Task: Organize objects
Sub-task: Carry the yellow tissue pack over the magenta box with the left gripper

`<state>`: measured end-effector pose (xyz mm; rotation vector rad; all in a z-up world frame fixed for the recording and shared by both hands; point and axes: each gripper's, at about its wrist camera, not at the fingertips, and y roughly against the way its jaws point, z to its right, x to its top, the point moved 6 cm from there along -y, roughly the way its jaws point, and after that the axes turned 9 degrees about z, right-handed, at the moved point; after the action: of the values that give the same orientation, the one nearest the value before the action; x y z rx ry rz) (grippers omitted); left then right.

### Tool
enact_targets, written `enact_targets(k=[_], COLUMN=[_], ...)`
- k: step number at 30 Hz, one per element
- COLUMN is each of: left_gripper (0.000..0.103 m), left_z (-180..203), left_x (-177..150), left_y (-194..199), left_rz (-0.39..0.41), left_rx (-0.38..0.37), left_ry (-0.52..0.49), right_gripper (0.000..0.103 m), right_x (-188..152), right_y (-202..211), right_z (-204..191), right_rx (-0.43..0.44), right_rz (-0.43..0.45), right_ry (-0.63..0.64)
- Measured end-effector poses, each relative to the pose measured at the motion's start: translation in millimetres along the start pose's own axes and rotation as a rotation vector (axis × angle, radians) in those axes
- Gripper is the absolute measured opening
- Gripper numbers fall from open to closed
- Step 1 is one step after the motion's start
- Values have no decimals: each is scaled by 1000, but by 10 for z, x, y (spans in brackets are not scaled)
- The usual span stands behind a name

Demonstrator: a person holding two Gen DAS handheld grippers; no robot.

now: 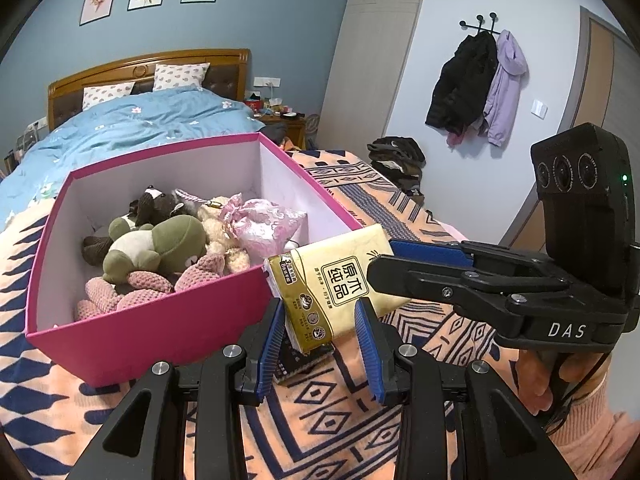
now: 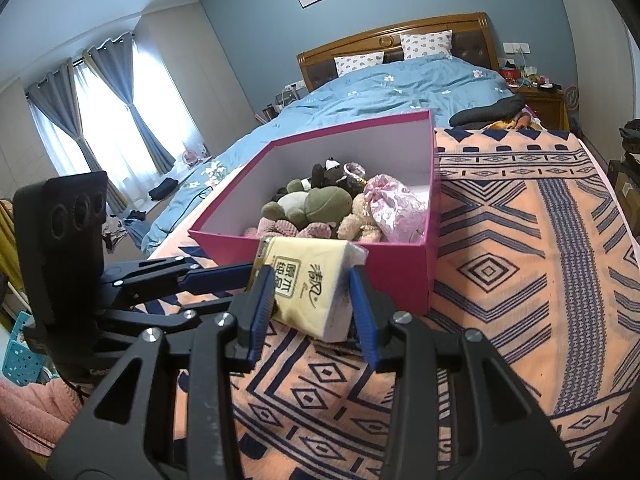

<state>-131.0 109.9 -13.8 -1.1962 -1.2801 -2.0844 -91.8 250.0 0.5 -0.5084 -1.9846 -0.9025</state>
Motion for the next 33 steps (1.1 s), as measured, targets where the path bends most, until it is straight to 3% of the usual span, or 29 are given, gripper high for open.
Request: enact_targets(k=[33], left_gripper=[36], left_z=[-115], left_x=[279], left_y=[-149], left_rz=[6], left_rx=[25], left_ry=[-6], right_gripper=[42], right_x=[320], right_y=[-109], right_z=[38], right_rx=[-3], right_rz=[37], right_ry=[16])
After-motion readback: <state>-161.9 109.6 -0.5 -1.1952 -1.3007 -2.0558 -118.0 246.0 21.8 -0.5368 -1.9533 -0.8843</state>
